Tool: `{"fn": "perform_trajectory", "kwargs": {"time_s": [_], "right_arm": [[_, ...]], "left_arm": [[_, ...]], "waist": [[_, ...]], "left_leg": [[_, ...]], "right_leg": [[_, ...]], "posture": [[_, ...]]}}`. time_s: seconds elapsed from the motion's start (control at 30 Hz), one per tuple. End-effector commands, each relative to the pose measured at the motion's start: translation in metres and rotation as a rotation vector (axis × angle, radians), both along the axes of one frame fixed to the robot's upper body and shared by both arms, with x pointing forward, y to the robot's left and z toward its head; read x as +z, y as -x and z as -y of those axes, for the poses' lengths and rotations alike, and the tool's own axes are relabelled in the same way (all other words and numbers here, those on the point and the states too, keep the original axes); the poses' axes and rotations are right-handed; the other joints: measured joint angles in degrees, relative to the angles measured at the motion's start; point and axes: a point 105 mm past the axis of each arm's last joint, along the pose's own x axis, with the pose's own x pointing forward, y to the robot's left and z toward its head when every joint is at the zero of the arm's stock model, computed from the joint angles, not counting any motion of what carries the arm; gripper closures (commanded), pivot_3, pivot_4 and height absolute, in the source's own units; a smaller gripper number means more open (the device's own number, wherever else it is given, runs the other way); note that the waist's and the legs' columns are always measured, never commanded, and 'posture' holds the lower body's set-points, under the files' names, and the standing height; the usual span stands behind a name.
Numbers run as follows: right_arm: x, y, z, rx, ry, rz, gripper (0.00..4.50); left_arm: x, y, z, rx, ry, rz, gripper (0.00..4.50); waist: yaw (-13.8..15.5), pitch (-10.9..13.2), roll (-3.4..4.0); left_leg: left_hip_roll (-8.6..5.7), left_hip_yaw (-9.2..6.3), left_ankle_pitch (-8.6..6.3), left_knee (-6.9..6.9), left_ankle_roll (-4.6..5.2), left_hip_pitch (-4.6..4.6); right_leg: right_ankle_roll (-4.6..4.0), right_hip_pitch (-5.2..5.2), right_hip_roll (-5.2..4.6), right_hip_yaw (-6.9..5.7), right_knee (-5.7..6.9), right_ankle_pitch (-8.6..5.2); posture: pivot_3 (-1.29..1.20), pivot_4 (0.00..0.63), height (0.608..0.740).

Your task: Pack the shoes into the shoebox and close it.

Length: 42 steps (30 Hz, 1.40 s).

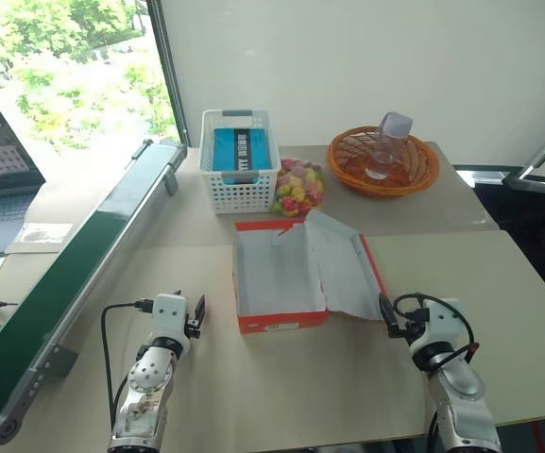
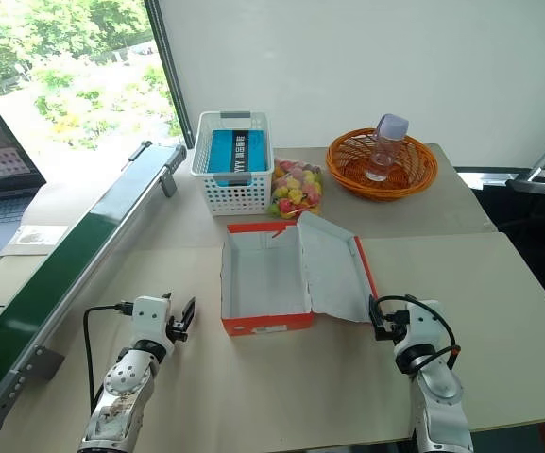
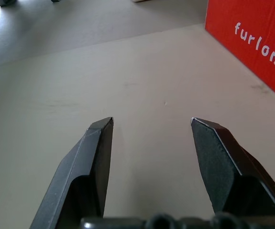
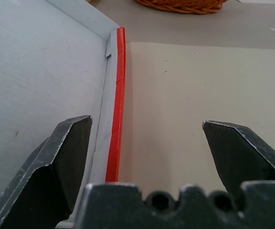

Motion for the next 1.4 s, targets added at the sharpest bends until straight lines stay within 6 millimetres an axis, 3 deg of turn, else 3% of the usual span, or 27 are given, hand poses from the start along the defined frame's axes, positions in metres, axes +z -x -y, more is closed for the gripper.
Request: {"fn": "perform_trajectory", "kwargs": {"time_s": [0.03, 0.17, 0.27, 0.37, 0.43, 0.53, 0.73, 0.93, 1.03, 1.2, 1.4], "right_arm": [[0.022, -0.008, 0.005, 0.002, 0.034, 0.083, 0.06], [0.047, -0.017, 0.015, -0.008, 0.079, 0.154, 0.06], [0.086, -0.027, 0.013, 0.002, 0.085, 0.261, 0.06], [0.12, -0.039, 0.01, 0.018, 0.093, 0.341, 0.06], [0.131, -0.044, 0.007, 0.031, 0.098, 0.366, 0.06], [0.149, -0.054, -0.007, 0.09, 0.092, 0.391, 0.06], [0.176, -0.068, -0.042, 0.251, 0.104, 0.423, 0.06], [0.194, -0.074, -0.074, 0.424, 0.052, 0.413, 0.06], [0.195, -0.071, -0.098, 0.559, 0.055, 0.387, 0.06], [0.189, -0.066, -0.126, 0.718, 0.064, 0.333, 0.06], [0.177, -0.061, -0.149, 0.849, 0.09, 0.293, 0.06]], "left_arm": [[0.01, -0.003, 0.001, -0.011, -0.014, 0.047, 1.74], [0.025, -0.01, -0.001, -0.017, -0.019, 0.095, 1.74], [0.042, -0.02, -0.008, 0.01, -0.006, 0.149, 1.74], [0.078, -0.036, -0.009, 0.011, -0.028, 0.252, 1.74], [0.095, -0.043, -0.009, 0.016, -0.037, 0.298, 1.74], [0.131, -0.055, -0.012, 0.032, -0.103, 0.388, 1.74], [0.182, -0.066, -0.022, 0.106, -0.135, 0.483, 1.74], [0.187, -0.07, -0.028, 0.069, -0.07, 0.395, 1.74], [0.199, -0.067, -0.044, 0.056, -0.044, 0.38, 1.74], [0.208, -0.063, -0.051, -0.022, -0.088, 0.323, 1.74], [0.188, -0.054, -0.075, -0.001, -0.138, 0.132, 1.74]], "waist": [[0.0, 0.0, 0.0], [0.02, 0.01, 0.0], [0.19, 0.02, 0.0], [0.23, 0.03, -0.02], [0.38, 0.04, -0.03], [0.48, 0.03, -0.02], [0.31, 0.06, -0.05], [0.35, 0.06, -0.05], [0.3, 0.07, -0.06], [0.29, 0.09, -0.09], [0.37, 0.1, -0.11]], "left_leg": [[0.0, 0.0, 0.0, 0.0, 0.0, 0.0], [0.0, 0.02, 0.0, 0.0, 0.0, -0.01], [-0.01, 0.02, 0.0, -0.01, 0.0, -0.02], [-0.01, 0.02, 0.01, -0.01, 0.01, -0.07], [-0.03, 0.01, 0.02, 0.0, 0.02, -0.11], [-0.05, 0.0, 0.04, 0.0, 0.06, -0.13], [-0.07, 0.01, 0.28, -0.01, 0.49, -0.28], [-0.06, 0.0, 0.27, -0.06, 0.51, -0.29], [-0.04, -0.01, 0.27, -0.06, 0.51, -0.29], [-0.02, -0.01, 0.27, -0.05, 0.51, -0.29], [-0.03, 0.01, 0.26, -0.06, 0.5, -0.3]], "right_leg": [[0.0, 0.0, 0.0, 0.0, 0.0, 0.0], [0.0, -0.03, -0.01, 0.01, 0.0, 0.0], [0.0, -0.03, 0.0, 0.0, 0.01, 0.0], [0.0, -0.05, 0.03, 0.0, 0.02, 0.01], [0.04, -0.04, 0.04, 0.0, 0.01, 0.04], [0.07, 0.02, 0.06, 0.0, -0.01, 0.04], [0.23, -0.06, 0.07, 0.0, -0.08, 0.41], [0.18, -0.06, 0.09, -0.01, -0.1, 0.44], [0.16, -0.08, 0.12, -0.02, -0.09, 0.45], [0.15, -0.09, 0.12, -0.02, -0.08, 0.45], [0.14, -0.12, 0.1, -0.04, -0.1, 0.45]], "posture": [[0.0, 0.15, 0.74], [0.0, 0.15, 0.74], [0.0, 0.15, 0.74], [0.0, 0.15, 0.74], [0.0, 0.15, 0.74], [0.0, 0.15, 0.74], [0.0, 0.15, 0.74], [0.0, 0.15, 0.74], [0.0, 0.15, 0.74], [0.0, 0.15, 0.74], [0.0, 0.15, 0.74]]}}
